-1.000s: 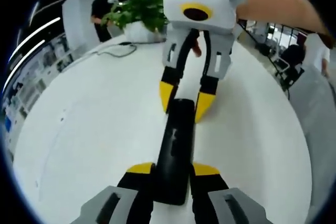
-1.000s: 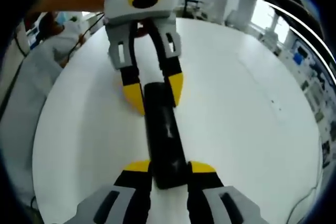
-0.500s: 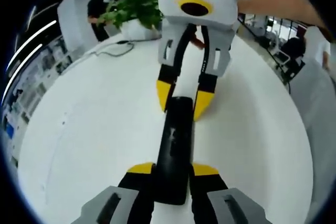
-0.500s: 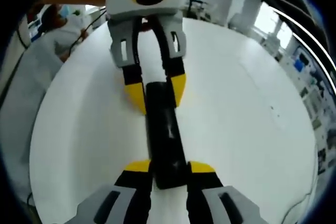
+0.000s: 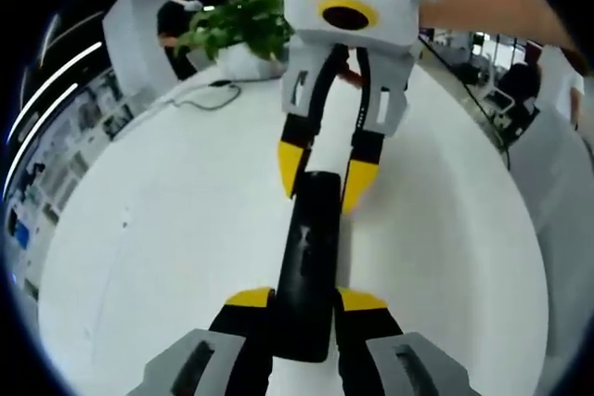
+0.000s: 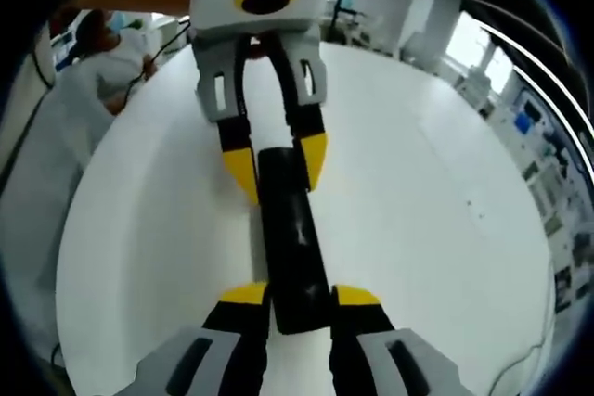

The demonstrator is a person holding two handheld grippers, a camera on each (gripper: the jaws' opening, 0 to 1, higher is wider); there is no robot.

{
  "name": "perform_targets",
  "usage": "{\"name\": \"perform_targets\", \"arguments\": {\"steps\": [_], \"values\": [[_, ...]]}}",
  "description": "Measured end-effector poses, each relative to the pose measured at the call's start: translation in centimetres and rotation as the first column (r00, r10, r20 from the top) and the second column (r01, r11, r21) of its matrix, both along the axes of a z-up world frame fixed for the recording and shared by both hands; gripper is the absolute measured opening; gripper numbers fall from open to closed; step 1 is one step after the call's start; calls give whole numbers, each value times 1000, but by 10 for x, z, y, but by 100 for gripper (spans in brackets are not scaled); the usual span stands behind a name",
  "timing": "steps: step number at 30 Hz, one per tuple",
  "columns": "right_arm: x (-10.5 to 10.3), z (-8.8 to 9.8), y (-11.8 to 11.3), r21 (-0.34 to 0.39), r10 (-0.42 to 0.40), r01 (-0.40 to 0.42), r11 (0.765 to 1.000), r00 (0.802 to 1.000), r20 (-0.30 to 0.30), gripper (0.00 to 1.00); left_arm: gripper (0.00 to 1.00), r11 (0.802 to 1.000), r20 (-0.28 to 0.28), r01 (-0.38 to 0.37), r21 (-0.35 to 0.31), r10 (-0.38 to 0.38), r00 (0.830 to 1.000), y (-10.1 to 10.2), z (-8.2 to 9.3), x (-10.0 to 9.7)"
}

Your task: Press the specified remote control buttons in sequence, fully releasing each button before pressing the next.

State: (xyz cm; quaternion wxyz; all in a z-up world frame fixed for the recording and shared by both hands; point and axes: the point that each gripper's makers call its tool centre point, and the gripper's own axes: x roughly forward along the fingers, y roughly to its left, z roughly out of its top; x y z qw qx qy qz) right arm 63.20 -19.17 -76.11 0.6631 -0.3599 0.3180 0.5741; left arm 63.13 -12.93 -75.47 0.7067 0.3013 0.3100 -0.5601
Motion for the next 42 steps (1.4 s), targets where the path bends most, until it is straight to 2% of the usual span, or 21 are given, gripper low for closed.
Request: {"name": "perform_targets", "arguments": {"steps": [11,27,42], "values": [[-12,16,1,2,7,-7,1000,1000,20,21,24,1000,18,11,6,-11,1000,0,18,-15],[-45,55,1,16,5,-6,1000,998,57,21,24,1000,47,28,13,-29,998,-2,49,-43],[-83,73,-5,26,-7,5,1000,997,78,21,24,999,67,45,23,-46,997,-10,68,-81]]}}
